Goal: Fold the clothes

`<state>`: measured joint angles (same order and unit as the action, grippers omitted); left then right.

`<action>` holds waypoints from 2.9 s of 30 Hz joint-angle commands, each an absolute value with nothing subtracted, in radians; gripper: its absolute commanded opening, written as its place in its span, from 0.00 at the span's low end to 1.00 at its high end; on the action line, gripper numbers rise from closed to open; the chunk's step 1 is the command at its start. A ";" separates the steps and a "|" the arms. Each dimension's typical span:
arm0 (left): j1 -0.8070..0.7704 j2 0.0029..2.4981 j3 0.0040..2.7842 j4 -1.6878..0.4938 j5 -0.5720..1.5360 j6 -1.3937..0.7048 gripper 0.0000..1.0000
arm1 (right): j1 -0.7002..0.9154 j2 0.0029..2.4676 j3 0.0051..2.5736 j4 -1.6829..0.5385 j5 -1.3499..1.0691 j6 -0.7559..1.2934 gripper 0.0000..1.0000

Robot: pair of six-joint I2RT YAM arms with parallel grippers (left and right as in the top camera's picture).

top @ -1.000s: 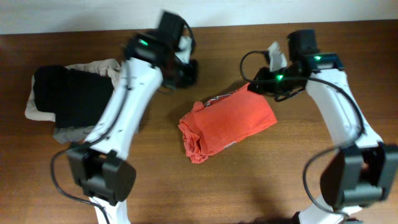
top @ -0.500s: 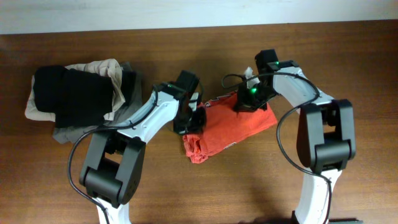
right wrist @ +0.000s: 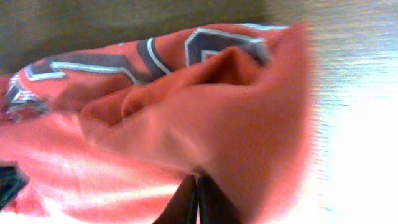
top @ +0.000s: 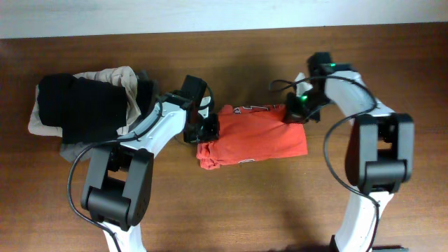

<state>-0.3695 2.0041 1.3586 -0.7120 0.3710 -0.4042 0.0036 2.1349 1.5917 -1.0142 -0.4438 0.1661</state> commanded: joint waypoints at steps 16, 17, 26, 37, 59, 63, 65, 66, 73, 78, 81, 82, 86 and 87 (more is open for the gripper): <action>-0.353 2.003 1.342 -0.665 0.246 -0.316 0.14 | -0.151 2.059 1.473 -0.981 -0.557 -0.010 0.84; -0.353 2.003 1.342 -0.666 0.246 -0.316 0.14 | -0.151 2.061 1.448 -0.958 -0.589 -0.027 0.84; -0.353 2.003 1.342 -0.665 0.246 -0.316 0.13 | -0.134 2.066 1.292 -0.810 -0.810 -0.101 0.75; -0.353 2.003 1.342 -0.673 0.247 -0.311 0.13 | -0.093 2.054 1.311 -0.842 -0.811 -0.100 0.06; -0.274 1.954 1.981 -1.034 0.318 -0.289 0.72 | 0.146 1.992 1.835 -1.352 0.019 0.047 0.05; -0.215 1.935 2.112 -1.104 0.318 -0.289 0.72 | 0.270 1.998 1.835 -1.319 0.146 0.070 0.10; -0.195 1.920 2.142 -1.120 0.318 -0.289 0.72 | 0.316 2.007 1.835 -1.305 0.170 0.105 0.11; -0.186 1.911 2.147 -1.121 0.318 -0.289 0.72 | 0.336 2.014 1.835 -1.299 0.170 0.112 0.11; -0.167 1.864 2.147 -1.129 0.317 -0.250 0.72 | 0.448 2.071 1.835 -1.273 0.215 0.134 0.11; -0.169 1.876 2.141 -1.198 0.318 -0.289 0.60 | 0.421 2.066 1.837 -1.287 0.266 0.217 0.05; -0.176 1.897 2.125 -1.205 0.318 -0.353 0.43 | 0.364 2.061 1.843 -1.305 0.200 0.279 0.04; -0.183 1.904 2.113 -1.200 0.320 -0.385 0.36 | 0.335 2.061 1.845 -1.307 0.131 0.283 0.04; -0.227 1.936 2.022 -1.109 0.460 -0.408 0.09 | 0.236 2.061 1.845 -1.309 -0.069 0.282 0.04; -0.244 1.950 1.991 -1.079 0.500 -0.418 0.06 | 0.221 2.061 1.845 -1.308 -0.068 0.281 0.04</action>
<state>-0.1986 1.8973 2.0651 -1.1149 0.3679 -0.3771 0.2695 2.0697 1.8217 -1.3048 0.0345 0.2493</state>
